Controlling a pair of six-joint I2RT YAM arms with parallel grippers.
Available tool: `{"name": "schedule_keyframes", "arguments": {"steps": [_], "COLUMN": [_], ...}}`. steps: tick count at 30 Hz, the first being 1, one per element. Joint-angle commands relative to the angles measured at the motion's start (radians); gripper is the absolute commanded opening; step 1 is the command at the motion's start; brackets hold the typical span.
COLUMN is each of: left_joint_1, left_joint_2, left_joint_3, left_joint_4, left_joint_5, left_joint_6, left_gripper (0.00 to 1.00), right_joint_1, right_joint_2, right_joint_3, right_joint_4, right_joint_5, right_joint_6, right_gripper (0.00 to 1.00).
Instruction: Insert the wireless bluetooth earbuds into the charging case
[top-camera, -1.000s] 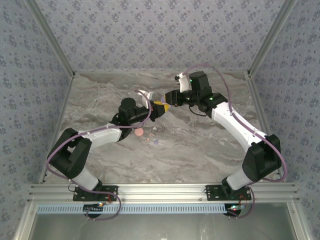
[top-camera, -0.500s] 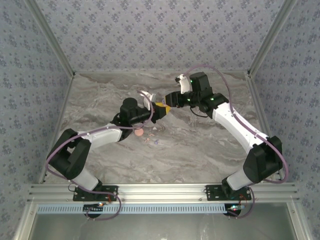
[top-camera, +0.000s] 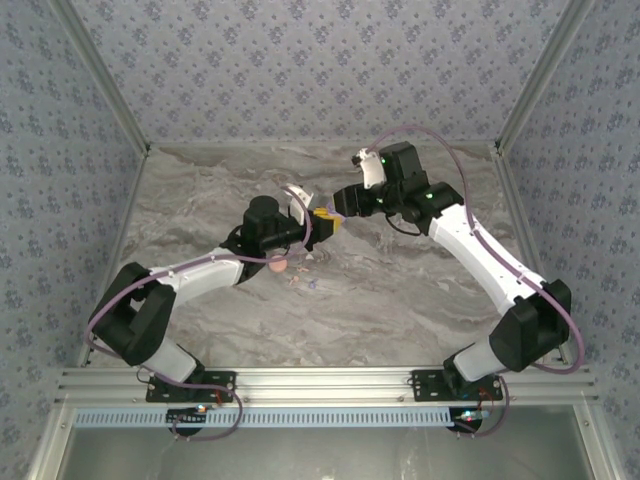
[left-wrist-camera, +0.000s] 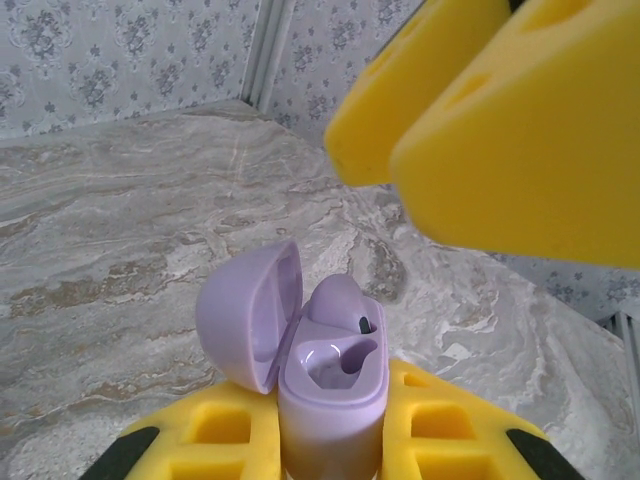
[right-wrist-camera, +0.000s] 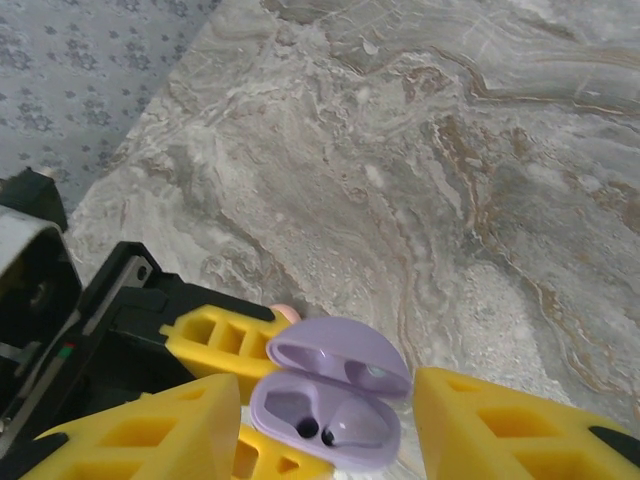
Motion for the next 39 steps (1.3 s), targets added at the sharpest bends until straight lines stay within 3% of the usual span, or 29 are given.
{"name": "schedule_keyframes", "arguments": {"steps": [1,8,11,17,24,39], "left_joint_1": [-0.003,0.007,0.034,0.097,0.163,0.215], "left_joint_2": [-0.046,-0.092,-0.114,-0.172,-0.269,-0.415], "left_joint_3": [0.046,0.051,0.038,0.02,-0.01,-0.07], "left_joint_4": [-0.06,-0.211,-0.24,-0.311,-0.379,-0.451], "left_joint_5": [-0.053,-0.148,-0.158,-0.164,-0.168,-0.201], "left_joint_6": [0.055,0.133,0.122,0.109,0.12,0.117], "left_gripper": [0.12,0.12,0.12,0.12,0.13,0.13], "right_joint_1": [0.006,0.001,-0.011,-0.024,-0.008,0.187], "right_joint_2": [-0.041,-0.043,-0.037,0.009,0.095,0.301], "right_joint_3": [0.033,0.03,0.011,-0.033,-0.093,-0.107], "right_joint_4": [-0.056,-0.145,-0.162,-0.184,-0.173,-0.125], "right_joint_5": [0.085,0.302,0.319,0.249,0.069,-0.038], "right_joint_6": [-0.019,0.002,0.017,0.009,-0.027,-0.067], "right_gripper": [0.51,0.52,0.53,0.53,0.51,0.43]}}
